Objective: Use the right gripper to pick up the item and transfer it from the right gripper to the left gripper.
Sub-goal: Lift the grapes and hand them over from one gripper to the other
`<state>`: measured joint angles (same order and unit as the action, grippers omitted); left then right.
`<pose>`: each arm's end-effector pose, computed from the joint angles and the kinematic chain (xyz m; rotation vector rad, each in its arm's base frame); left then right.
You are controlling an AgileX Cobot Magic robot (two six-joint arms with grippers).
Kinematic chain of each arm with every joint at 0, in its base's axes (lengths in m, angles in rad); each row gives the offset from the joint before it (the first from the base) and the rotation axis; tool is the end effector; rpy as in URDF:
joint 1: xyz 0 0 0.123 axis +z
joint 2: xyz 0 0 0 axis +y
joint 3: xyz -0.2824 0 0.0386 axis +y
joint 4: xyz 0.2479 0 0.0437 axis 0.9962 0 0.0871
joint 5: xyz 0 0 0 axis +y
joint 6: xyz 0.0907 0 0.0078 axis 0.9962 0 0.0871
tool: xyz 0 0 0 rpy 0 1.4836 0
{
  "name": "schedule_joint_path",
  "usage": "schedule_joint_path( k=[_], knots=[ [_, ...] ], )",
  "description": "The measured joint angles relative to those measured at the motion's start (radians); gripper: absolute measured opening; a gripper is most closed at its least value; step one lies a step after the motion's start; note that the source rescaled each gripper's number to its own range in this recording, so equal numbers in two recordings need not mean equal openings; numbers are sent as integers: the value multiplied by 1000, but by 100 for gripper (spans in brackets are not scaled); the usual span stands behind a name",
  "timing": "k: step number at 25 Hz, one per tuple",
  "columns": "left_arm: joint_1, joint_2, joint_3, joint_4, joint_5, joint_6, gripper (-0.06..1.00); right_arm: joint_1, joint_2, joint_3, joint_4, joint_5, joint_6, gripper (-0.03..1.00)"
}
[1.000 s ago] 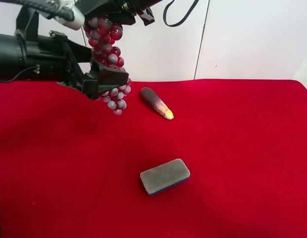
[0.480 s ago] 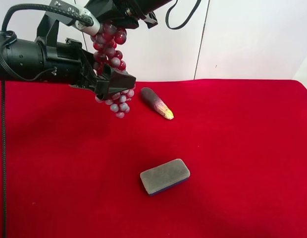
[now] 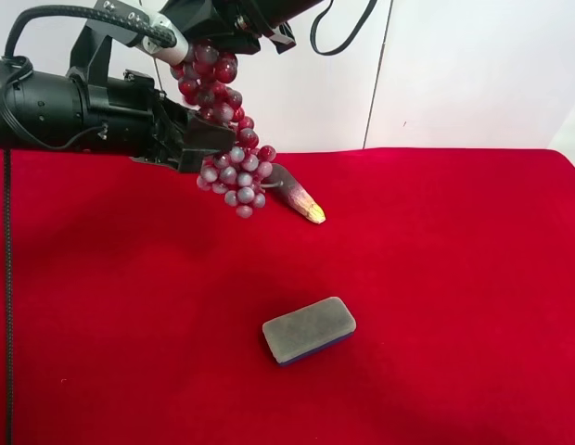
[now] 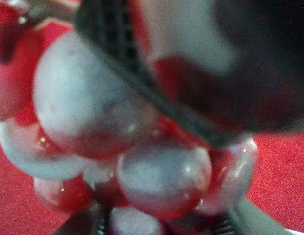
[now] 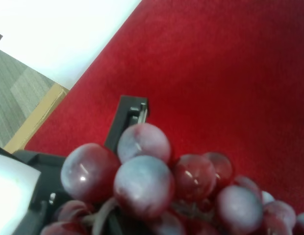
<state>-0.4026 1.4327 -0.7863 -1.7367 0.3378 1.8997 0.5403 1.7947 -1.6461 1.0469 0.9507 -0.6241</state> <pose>0.2634 -0.1446 0.2523 0.7658 1.9333 -0.4974 0.3120 0.2621 0.3560 -0.8628 2.1342 1.2490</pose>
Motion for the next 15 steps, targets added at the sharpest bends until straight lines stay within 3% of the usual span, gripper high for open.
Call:
schedule_joint_path(
  k=[15],
  knots=[
    [0,0,0,0,0,0,1,0,0,0,2,0,1,0]
  ],
)
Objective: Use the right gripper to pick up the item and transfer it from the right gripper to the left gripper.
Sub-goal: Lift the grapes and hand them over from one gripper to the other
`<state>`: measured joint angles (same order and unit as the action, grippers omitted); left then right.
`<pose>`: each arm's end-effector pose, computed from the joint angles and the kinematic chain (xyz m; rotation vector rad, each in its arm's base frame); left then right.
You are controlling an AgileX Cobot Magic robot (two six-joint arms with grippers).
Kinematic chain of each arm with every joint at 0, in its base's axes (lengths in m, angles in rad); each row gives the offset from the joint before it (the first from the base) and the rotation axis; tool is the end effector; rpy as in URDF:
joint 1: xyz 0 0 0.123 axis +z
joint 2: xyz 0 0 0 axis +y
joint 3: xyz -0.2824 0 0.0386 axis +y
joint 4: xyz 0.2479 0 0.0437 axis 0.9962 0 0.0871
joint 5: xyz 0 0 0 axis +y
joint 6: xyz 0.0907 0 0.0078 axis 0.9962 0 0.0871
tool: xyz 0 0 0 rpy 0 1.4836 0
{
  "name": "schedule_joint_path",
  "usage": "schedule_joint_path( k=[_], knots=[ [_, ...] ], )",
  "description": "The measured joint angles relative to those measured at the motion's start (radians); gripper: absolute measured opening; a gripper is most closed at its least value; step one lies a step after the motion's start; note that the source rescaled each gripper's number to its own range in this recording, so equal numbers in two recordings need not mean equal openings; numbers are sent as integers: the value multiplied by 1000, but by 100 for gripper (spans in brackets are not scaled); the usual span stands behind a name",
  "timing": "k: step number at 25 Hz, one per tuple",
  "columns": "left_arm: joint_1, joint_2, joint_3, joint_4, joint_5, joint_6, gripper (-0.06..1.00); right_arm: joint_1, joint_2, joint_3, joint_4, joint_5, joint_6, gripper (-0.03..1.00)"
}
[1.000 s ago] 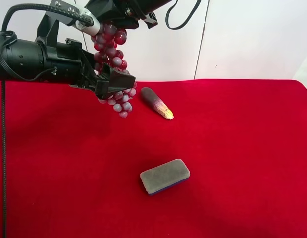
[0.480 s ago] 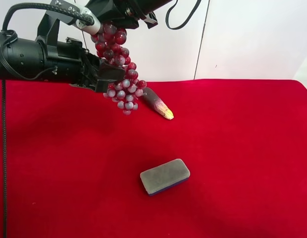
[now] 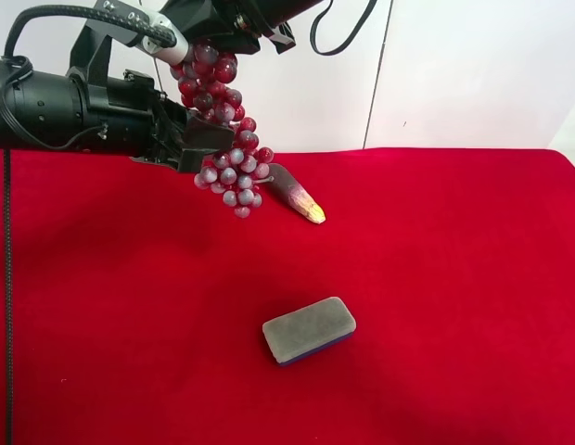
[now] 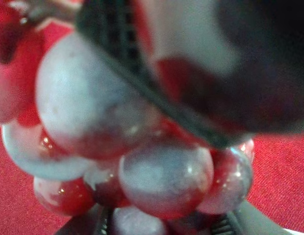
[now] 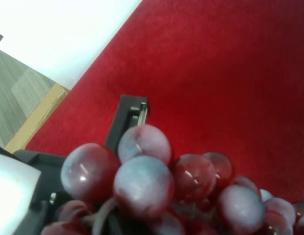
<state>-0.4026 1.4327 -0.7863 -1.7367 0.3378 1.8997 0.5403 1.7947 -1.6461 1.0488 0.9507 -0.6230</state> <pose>0.2634 -0.1446 0.2523 0.7658 1.9333 -0.4974 0.3120 0.2621 0.3561 -0.8605 2.1344 1.2517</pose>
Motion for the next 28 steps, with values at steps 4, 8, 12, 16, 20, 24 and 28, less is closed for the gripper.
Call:
schedule_joint_path(
  k=[4,8,12,16,20,24,28],
  knots=[
    [0,0,0,0,0,0,1,0,0,0,0,0,0,2],
    [0,-1,-1,-5,1,0,1,-5,1,0,-14,-16,0,31],
    [0,-3,-1,-9,1,0,1,-15,4,1,-42,-33,0,66],
    [0,-6,-1,-10,1,-1,1,-15,5,1,-50,-41,0,72],
    [0,-6,-1,-10,-1,-1,1,-15,5,1,-58,-42,0,73],
    [0,-5,-1,3,-21,1,1,-15,5,1,-95,-33,51,74],
    [0,2,-1,13,-33,1,1,-15,5,-1,-141,-16,103,75]
  ],
)
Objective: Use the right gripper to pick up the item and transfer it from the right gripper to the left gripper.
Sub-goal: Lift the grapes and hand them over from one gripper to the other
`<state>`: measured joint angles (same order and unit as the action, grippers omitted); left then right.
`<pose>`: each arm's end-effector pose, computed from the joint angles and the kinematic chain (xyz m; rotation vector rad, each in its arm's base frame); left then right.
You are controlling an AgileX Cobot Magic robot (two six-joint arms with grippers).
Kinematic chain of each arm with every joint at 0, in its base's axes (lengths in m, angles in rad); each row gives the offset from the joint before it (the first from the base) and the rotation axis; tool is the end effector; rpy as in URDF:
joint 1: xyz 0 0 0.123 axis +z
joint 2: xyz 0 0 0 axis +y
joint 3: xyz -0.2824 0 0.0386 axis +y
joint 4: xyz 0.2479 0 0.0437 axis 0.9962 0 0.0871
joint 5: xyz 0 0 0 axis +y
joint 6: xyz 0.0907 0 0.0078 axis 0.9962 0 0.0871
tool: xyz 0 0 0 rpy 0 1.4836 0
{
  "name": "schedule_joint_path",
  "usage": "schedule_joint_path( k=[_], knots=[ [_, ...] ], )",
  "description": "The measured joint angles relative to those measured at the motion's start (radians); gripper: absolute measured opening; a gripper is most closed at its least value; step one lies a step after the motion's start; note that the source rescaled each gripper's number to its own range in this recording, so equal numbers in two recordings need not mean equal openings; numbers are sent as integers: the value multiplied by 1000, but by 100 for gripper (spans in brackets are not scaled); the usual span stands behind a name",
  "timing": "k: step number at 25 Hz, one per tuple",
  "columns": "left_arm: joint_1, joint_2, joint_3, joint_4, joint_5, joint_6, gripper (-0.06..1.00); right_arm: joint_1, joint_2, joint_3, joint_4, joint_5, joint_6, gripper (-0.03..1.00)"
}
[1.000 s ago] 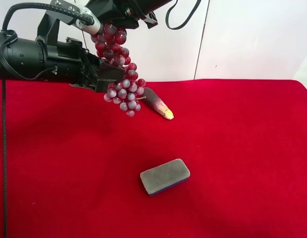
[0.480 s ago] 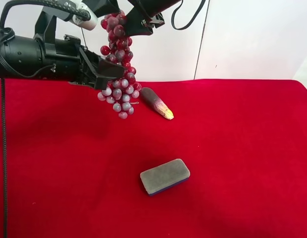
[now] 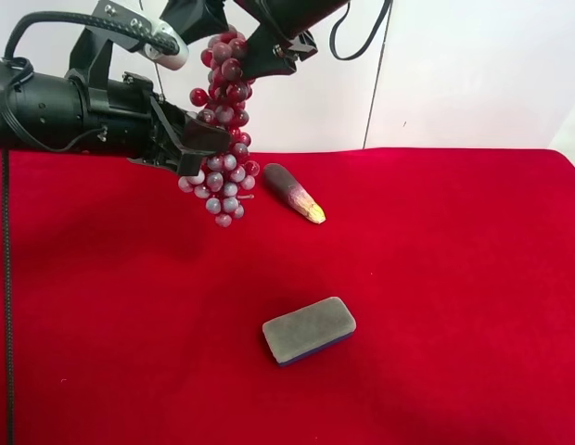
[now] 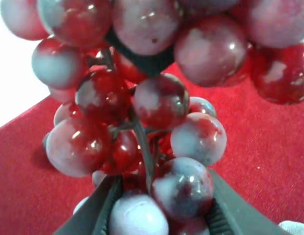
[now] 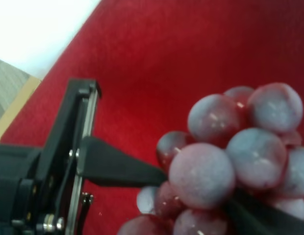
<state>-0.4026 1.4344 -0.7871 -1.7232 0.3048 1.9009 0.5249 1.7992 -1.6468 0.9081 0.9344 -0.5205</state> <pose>0.2651 -0.1424 0.2508 0.7654 1.9444 -0.4547 0.3208 0.2525 0.3464 -0.8155 2.2365 1.1217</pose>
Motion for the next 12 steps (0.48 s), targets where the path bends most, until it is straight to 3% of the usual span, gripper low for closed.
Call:
schedule_joint_path(
  k=[12],
  knots=[
    [0,5,0,2,-23,-1,1,8,-13,-3,-137,64,149,76]
  ],
)
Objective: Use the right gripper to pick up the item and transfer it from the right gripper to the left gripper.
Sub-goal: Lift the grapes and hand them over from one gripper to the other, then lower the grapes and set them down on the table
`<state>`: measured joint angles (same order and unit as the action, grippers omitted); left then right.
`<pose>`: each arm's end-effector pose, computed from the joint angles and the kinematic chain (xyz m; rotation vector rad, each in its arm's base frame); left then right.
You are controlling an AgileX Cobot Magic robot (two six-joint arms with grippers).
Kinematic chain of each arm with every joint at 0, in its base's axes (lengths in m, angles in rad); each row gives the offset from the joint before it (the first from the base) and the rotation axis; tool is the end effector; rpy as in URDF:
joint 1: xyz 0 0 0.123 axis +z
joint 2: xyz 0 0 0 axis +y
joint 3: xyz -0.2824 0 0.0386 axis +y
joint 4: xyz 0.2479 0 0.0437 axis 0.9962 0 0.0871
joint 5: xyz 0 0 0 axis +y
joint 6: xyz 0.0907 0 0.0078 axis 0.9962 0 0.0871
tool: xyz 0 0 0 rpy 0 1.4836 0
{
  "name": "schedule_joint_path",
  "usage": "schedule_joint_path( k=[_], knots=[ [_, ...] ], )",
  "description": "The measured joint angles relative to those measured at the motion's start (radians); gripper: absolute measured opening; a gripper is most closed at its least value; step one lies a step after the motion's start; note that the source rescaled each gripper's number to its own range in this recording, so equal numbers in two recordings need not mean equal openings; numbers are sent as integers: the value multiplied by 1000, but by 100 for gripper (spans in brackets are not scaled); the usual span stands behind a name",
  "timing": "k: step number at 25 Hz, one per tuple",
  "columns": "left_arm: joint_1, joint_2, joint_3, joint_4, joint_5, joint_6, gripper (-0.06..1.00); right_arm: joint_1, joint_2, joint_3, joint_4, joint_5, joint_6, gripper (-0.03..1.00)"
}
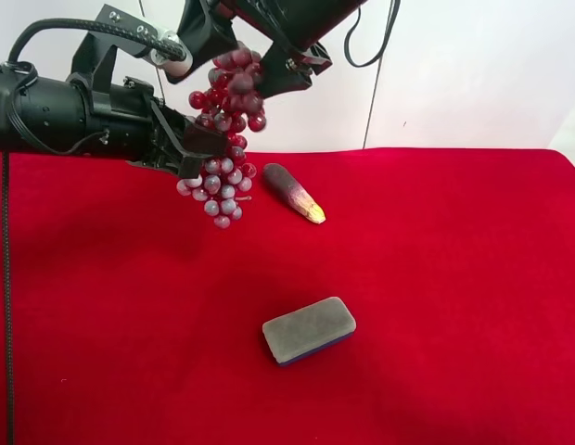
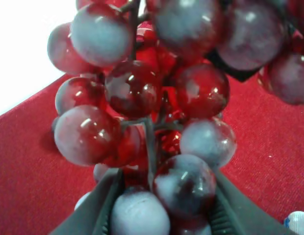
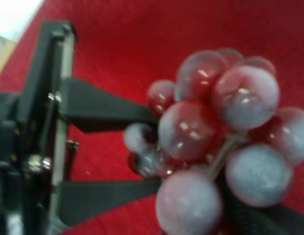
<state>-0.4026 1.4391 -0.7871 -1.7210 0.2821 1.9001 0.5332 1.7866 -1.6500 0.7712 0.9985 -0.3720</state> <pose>0.2667 -0.1410 0.2488 0.7567 1.9577 -0.4303 0.3140 0.2473 0.3428 -0.8007 2.3782 1.0461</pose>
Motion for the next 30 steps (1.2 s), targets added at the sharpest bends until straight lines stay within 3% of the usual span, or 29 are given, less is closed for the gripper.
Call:
schedule_joint_path(
  k=[16,24,30],
  knots=[
    [0,0,0,0,1,0,1,0,-134,0,-415,64,193,76],
    [0,0,0,0,1,0,1,0,-201,0,-548,195,198,78],
    [0,0,0,0,1,0,1,0,-326,0,-620,216,243,78]
  ],
)
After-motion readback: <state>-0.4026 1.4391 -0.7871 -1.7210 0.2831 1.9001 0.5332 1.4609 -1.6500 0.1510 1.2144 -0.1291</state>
